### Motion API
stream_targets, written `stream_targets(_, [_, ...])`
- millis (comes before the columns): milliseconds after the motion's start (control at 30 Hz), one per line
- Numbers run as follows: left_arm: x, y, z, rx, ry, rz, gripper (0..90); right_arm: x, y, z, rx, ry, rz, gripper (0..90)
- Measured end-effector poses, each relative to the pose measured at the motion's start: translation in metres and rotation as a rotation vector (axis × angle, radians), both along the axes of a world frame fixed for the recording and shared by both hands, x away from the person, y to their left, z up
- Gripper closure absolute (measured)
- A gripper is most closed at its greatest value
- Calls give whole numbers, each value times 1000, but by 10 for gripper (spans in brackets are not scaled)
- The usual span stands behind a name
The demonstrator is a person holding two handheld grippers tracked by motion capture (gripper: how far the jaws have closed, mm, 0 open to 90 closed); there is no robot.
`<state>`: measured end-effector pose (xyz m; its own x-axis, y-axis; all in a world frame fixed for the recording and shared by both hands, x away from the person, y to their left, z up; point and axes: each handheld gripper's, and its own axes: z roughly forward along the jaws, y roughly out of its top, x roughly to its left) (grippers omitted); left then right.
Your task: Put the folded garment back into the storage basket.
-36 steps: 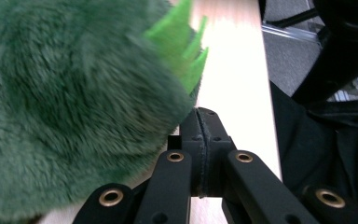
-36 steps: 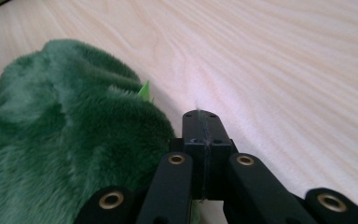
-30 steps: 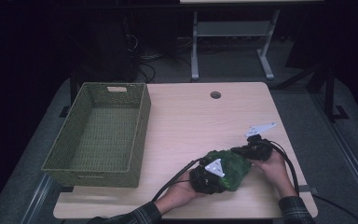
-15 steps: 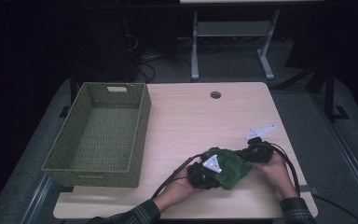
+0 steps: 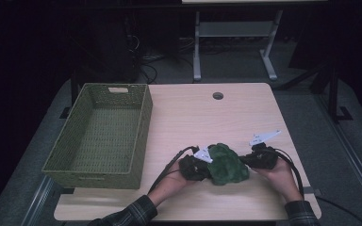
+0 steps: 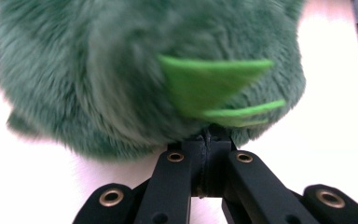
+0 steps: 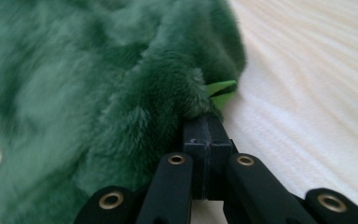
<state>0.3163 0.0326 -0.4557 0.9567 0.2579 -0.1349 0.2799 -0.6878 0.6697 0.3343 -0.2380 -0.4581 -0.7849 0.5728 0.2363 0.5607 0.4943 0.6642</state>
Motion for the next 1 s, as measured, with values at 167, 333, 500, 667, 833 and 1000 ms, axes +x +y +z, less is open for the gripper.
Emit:
stream_targets(167, [10,10,1,9,-13,43,894,-6,3,-1,1,10,16,900])
stream_targets(333, [18,17,0,28,-34,59,887,-11,8,-2,-2,18,44,900])
stream_targets(500, [22,21,-2,35,-27,72,877,-15,14,-1,-11,9,61,900])
stream_targets(667, [19,28,3,61,-39,62,778,-18,6,3,-8,-15,18,819])
stream_targets(833, [13,40,10,86,-81,44,638,-25,-12,4,-11,-81,-98,620])
stream_targets(1000, [7,46,16,61,-49,33,452,-33,-30,-3,-16,-114,-189,397])
